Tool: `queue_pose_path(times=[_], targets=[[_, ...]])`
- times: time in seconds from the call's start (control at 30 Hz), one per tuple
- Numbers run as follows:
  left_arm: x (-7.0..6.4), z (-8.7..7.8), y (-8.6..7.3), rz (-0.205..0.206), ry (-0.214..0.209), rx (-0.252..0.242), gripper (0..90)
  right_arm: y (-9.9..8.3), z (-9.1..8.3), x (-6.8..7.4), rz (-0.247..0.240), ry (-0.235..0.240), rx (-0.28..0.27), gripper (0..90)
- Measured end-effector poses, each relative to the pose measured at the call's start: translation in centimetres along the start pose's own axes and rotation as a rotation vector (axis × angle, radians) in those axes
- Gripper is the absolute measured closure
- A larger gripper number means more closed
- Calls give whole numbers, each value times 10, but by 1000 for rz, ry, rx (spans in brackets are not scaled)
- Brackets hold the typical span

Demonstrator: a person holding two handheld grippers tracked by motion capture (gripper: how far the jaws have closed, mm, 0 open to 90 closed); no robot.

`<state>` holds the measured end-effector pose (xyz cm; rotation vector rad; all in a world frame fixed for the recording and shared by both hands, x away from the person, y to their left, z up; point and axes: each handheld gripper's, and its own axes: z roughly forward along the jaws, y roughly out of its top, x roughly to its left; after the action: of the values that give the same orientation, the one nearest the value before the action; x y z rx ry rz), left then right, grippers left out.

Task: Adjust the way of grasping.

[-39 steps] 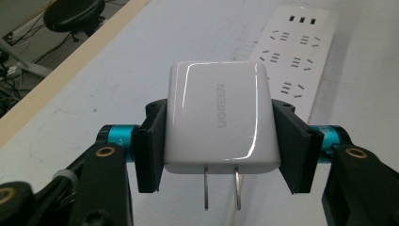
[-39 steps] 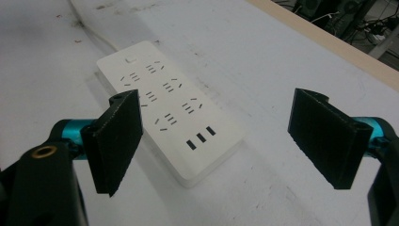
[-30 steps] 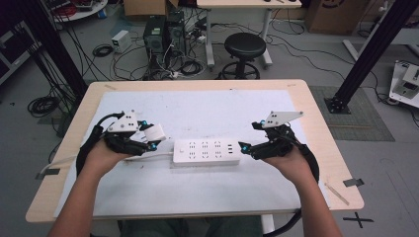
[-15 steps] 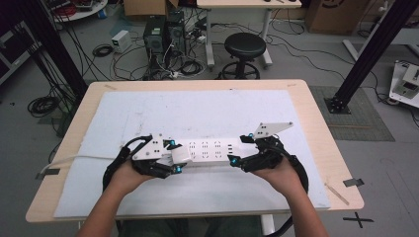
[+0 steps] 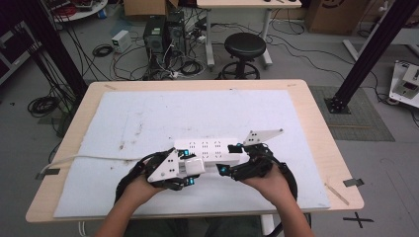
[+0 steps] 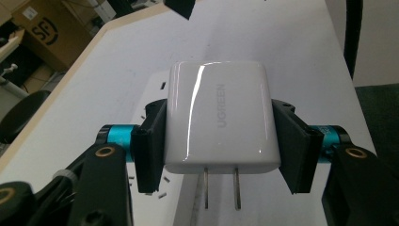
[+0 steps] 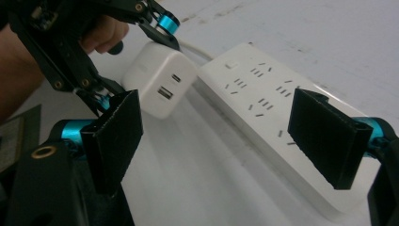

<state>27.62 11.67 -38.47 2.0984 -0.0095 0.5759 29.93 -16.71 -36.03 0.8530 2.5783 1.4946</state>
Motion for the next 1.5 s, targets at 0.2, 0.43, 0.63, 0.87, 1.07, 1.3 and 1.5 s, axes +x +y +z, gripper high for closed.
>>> queue_pose_path(times=[0.2,0.43,0.63,0.87,1.07,1.3,1.5], targets=[[-9,7,5,64,28,-13,425,-6,15,3,52,82,-20,189],[-15,11,7,93,32,-26,425,-11,28,2,108,152,-19,189],[-17,11,8,109,41,-38,425,-14,40,1,156,208,-17,208],[-18,10,9,113,36,-52,425,-13,46,0,173,249,-32,339],[-19,11,9,121,43,-47,425,-14,46,-1,189,297,-34,466],[-19,12,9,125,44,-48,425,-14,48,-2,206,317,-35,497],[-19,12,10,139,51,-47,425,-15,49,-4,236,337,-34,524]])
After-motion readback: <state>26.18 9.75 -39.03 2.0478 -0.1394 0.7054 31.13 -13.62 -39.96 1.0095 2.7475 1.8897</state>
